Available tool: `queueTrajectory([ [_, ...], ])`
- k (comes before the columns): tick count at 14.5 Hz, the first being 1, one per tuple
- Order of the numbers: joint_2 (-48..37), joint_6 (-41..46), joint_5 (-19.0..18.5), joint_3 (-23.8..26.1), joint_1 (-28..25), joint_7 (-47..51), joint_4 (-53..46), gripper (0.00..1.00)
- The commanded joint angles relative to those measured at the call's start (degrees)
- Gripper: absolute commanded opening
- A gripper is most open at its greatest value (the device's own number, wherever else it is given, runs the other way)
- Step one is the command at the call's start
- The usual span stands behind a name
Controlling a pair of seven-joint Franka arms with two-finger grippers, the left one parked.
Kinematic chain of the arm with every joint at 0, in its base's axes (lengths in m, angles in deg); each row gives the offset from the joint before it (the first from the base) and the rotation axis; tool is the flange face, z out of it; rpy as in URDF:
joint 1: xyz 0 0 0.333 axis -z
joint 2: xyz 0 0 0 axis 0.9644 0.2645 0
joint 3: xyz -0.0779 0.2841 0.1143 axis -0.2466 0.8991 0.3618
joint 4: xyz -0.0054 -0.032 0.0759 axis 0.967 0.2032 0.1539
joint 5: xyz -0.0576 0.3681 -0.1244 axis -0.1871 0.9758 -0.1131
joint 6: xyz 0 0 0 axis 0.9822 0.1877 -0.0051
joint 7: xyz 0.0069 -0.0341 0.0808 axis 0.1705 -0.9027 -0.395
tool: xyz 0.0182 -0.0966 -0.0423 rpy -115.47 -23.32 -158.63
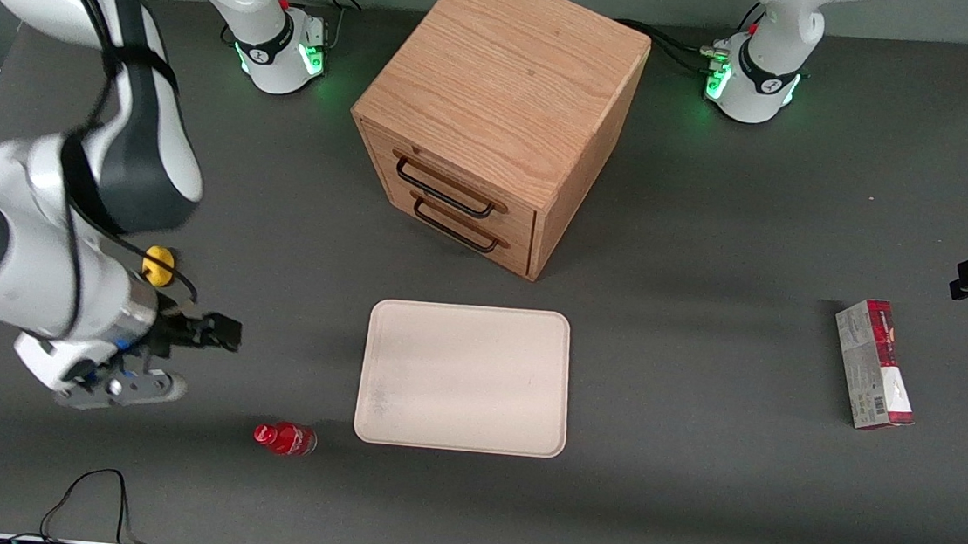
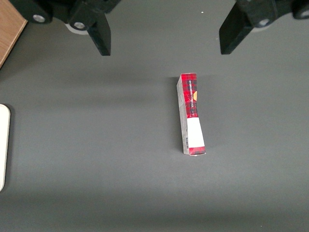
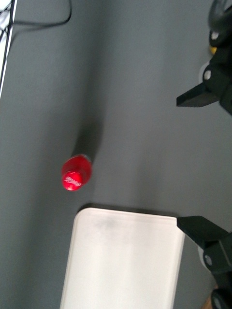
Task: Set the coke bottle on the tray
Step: 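Move the right gripper down toward the red Coca-Cola bottle beside the tray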
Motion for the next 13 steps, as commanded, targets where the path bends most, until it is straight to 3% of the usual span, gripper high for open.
queueTrajectory([
  [1, 5.7, -4.2, 0.3, 1.4, 0.0, 1.4, -4.5, 1.0],
  [9, 13.2, -17.8, -0.3, 1.7, -0.5, 0.7, -4.9, 0.99],
  [13, 15.0, -21.5, -0.5, 1.7, -0.5, 0.5, -5.0, 0.9],
])
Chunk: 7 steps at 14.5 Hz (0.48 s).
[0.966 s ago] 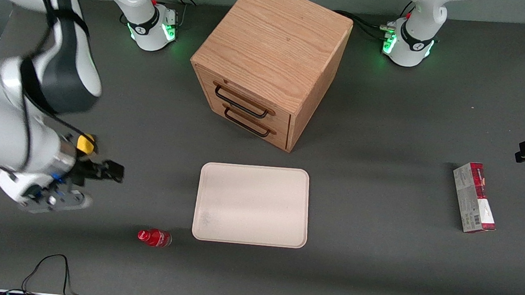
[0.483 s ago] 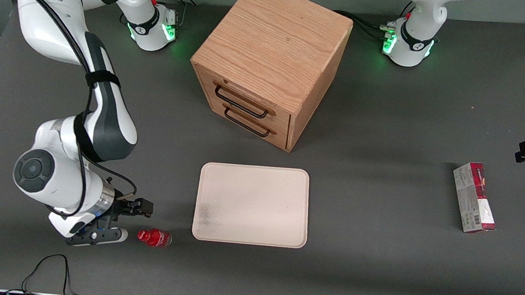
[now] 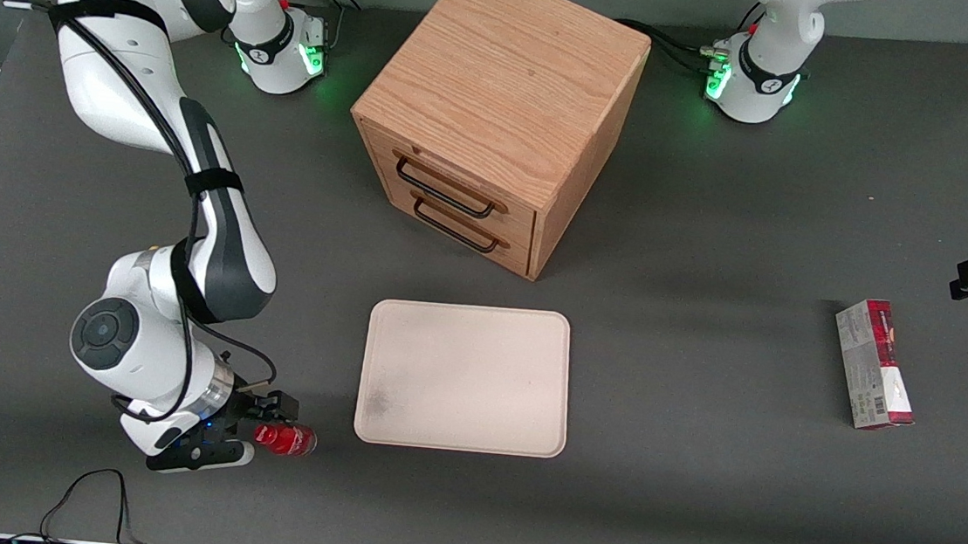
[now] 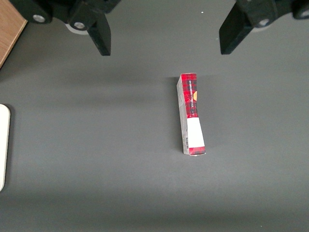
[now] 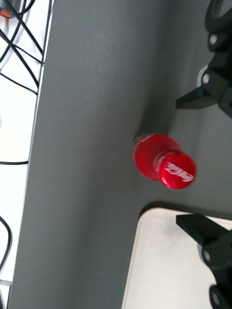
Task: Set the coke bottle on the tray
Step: 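Close the right gripper around the red bottle's body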
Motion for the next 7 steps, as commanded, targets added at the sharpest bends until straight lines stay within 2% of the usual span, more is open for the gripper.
queueTrajectory([
  [1, 1.9, -0.4, -0.3, 0.2, -0.2, 0.4, -2.7, 0.87],
  [3, 1.9, -0.4, -0.3, 0.2, -0.3, 0.3, -2.7, 0.8],
  [7, 1.9, -0.3, -0.3, 0.2, -0.3, 0.1, -2.7, 0.39],
])
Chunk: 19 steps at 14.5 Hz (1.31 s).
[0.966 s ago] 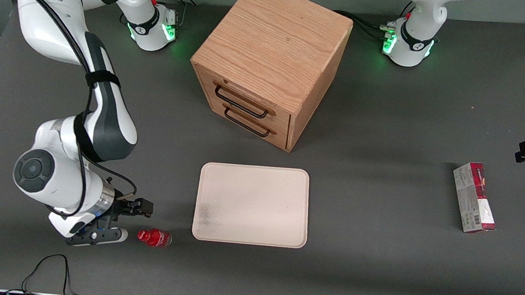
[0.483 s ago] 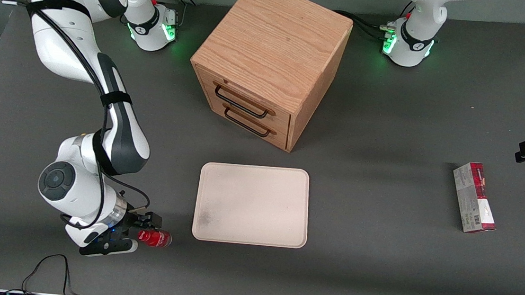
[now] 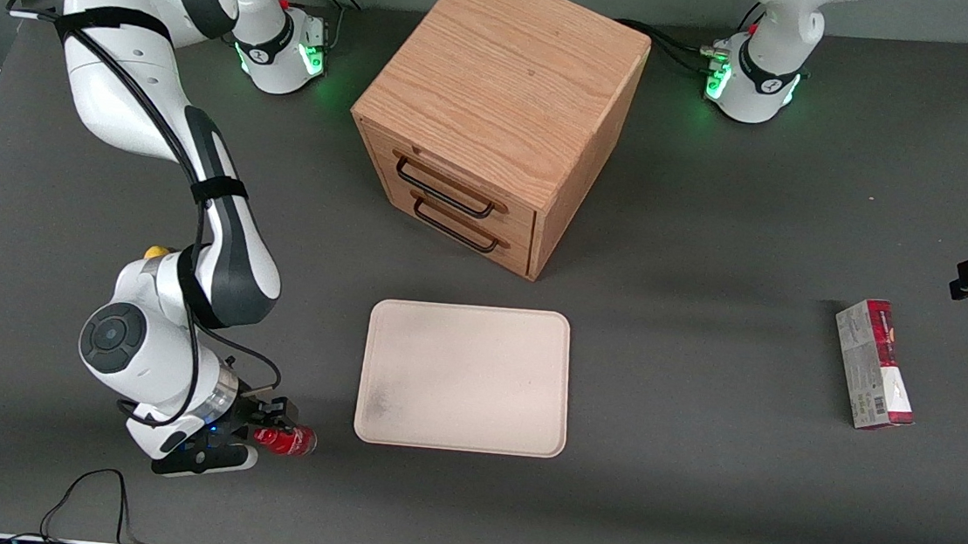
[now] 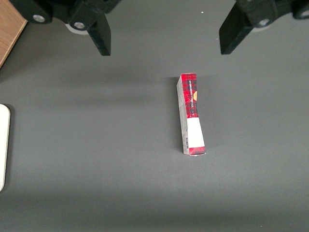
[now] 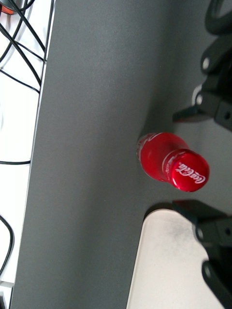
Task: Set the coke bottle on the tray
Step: 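Close the right gripper around the red bottle's body, then lift the held bottle and carry it over the white tray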
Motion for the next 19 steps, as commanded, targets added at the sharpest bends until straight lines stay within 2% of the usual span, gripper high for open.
queueTrajectory([
  [1, 1.1, 0.1, -0.3, 0.2, -0.2, 0.1, -2.0, 0.32],
  [3, 0.8, 0.6, -0.3, 0.2, -0.2, 0.2, -2.0, 0.19],
  [4, 0.5, 1.1, -0.6, 0.2, -0.2, 0.2, -2.0, 0.15],
  [5, -0.1, 2.7, -2.5, 0.2, -0.3, 0.3, -2.0, 0.14],
  [7, -2.7, 7.7, -6.0, 1.4, -0.6, 0.6, -2.1, 0.14],
  [11, -11.2, 20.9, -10.7, 5.8, -0.6, 0.5, -2.1, 0.14],
  [13, -14.5, 25.1, -11.5, 8.8, -0.6, 0.8, -2.3, 0.14],
  [16, -15.3, 27.7, -11.4, 14.6, -0.6, 3.3, -6.6, 0.14],
  [19, -13.2, 22.5, -11.5, 20.3, -0.7, 10.4, -6.7, 0.14],
])
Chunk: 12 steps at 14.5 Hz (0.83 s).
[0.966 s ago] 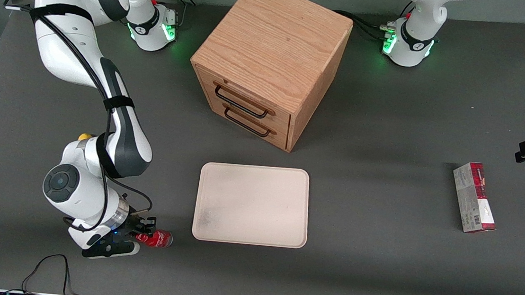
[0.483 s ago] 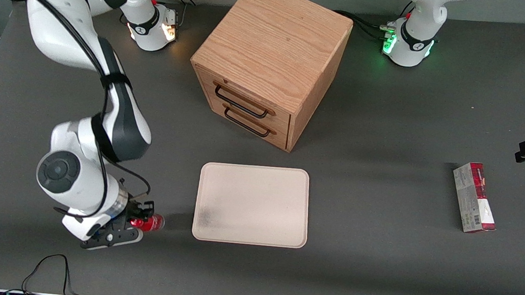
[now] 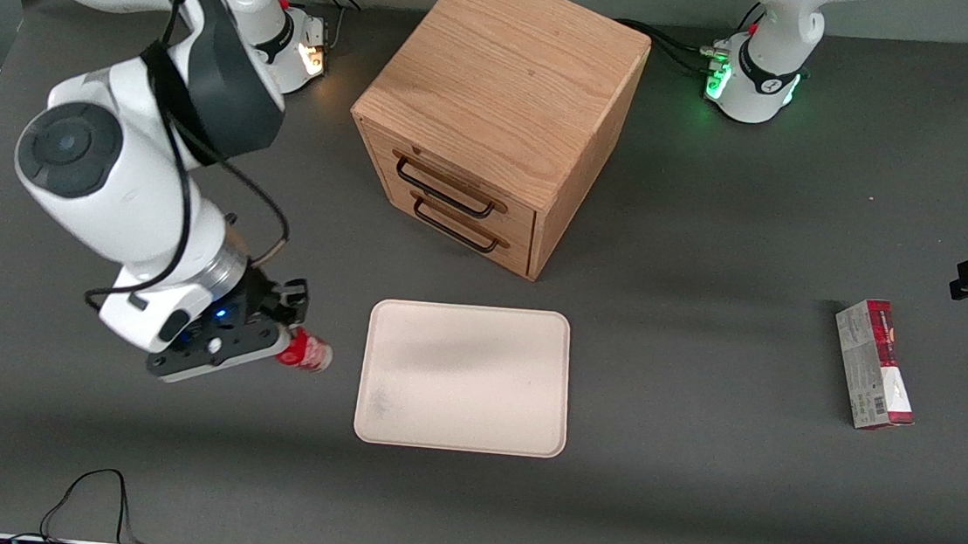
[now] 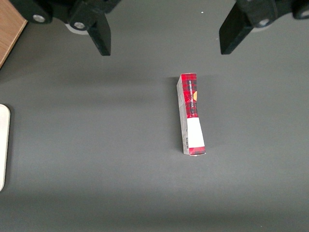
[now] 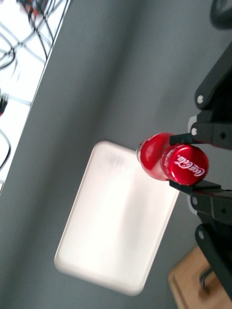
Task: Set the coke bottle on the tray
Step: 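Lift the held bottle and carry it over the white tray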
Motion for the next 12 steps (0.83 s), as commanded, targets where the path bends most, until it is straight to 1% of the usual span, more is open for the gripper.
queueTrajectory([
  [1, 4.1, -5.2, -1.7, 3.5, -0.4, 4.8, -1.7, 0.14],
  [2, 5.4, -7.6, -3.1, 3.6, -0.8, 4.6, -1.4, 0.14],
  [3, 6.9, -10.1, -5.7, 3.7, -1.1, 4.6, -1.2, 0.14],
  [4, 8.7, -12.1, -7.5, 4.0, -1.7, 4.6, -1.2, 0.14],
  [7, 13.9, -17.6, -8.5, 4.2, -1.7, 4.4, -0.8, 0.14],
  [8, 15.3, -18.6, -10.3, 4.2, -1.7, 4.4, -0.8, 0.15],
  [10, 17.2, -19.1, -12.5, 4.2, -1.7, 4.5, -0.5, 0.15],
  [12, 17.1, -19.0, -12.8, 4.0, -1.5, 4.6, 1.3, 0.15],
])
